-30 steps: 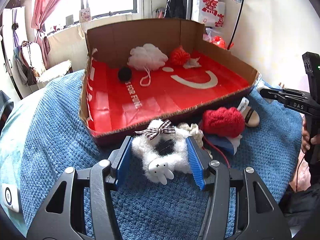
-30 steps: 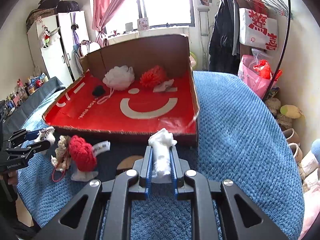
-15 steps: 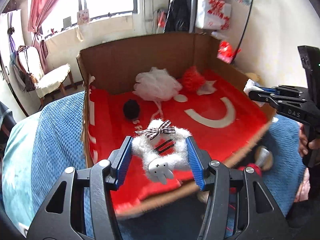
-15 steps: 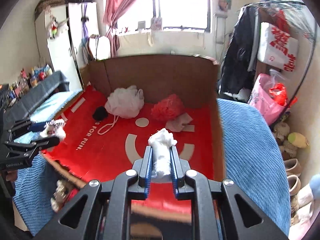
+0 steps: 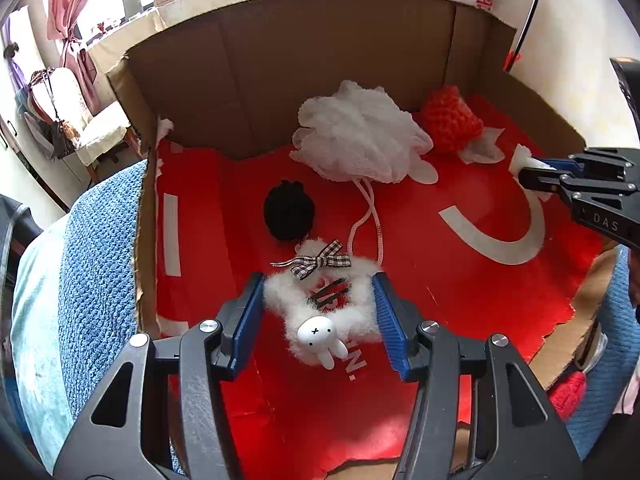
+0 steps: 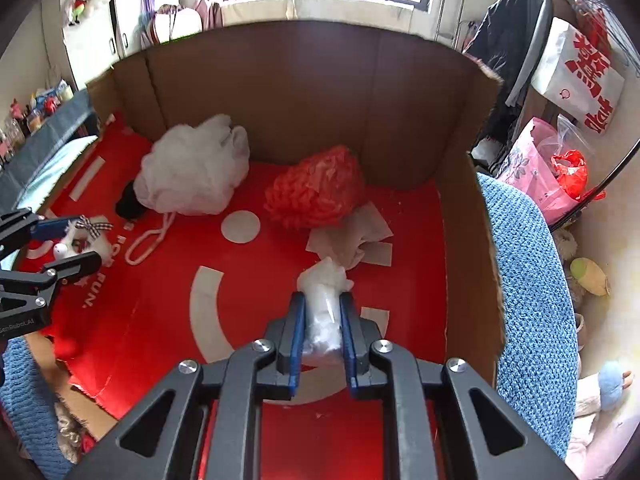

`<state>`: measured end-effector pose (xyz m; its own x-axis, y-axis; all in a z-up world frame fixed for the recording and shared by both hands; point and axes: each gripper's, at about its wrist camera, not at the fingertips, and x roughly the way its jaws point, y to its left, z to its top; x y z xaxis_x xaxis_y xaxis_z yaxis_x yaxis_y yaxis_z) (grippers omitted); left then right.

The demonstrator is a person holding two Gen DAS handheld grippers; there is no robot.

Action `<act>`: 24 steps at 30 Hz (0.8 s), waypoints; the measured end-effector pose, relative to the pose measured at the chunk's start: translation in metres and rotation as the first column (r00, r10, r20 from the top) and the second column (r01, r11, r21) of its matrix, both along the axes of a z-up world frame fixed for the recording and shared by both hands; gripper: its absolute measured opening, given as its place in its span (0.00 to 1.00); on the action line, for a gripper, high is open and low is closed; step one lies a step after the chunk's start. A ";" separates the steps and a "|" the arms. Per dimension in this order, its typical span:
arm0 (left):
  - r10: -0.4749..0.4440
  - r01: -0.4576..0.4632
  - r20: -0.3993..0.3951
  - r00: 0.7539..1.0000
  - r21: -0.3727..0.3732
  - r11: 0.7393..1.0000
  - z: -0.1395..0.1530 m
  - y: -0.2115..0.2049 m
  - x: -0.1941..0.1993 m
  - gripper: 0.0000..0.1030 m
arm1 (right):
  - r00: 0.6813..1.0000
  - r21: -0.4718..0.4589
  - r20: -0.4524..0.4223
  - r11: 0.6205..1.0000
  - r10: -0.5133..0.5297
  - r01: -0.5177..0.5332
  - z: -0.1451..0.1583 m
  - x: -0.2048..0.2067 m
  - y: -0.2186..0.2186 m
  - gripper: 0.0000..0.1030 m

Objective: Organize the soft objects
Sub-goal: 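Carry the bunny ring with the left tool while the right tool carries the cloth into the box, then open the left tool releasing the bunny ring while the right tool releases the cloth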

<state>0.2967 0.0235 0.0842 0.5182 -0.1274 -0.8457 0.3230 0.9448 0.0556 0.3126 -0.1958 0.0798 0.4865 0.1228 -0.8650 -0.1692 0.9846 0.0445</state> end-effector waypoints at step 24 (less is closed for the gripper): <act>0.006 -0.005 -0.054 0.999 0.025 1.000 -0.027 -0.016 0.020 0.51 | 0.998 -0.041 -0.070 0.999 -0.006 0.003 -0.023 0.019 0.003 0.20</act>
<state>0.3165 0.0078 0.0575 0.4724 -0.1033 -0.8753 0.3213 0.9450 0.0618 0.3316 -0.1924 0.0572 0.4250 0.0845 -0.9013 -0.1625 0.9866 0.0159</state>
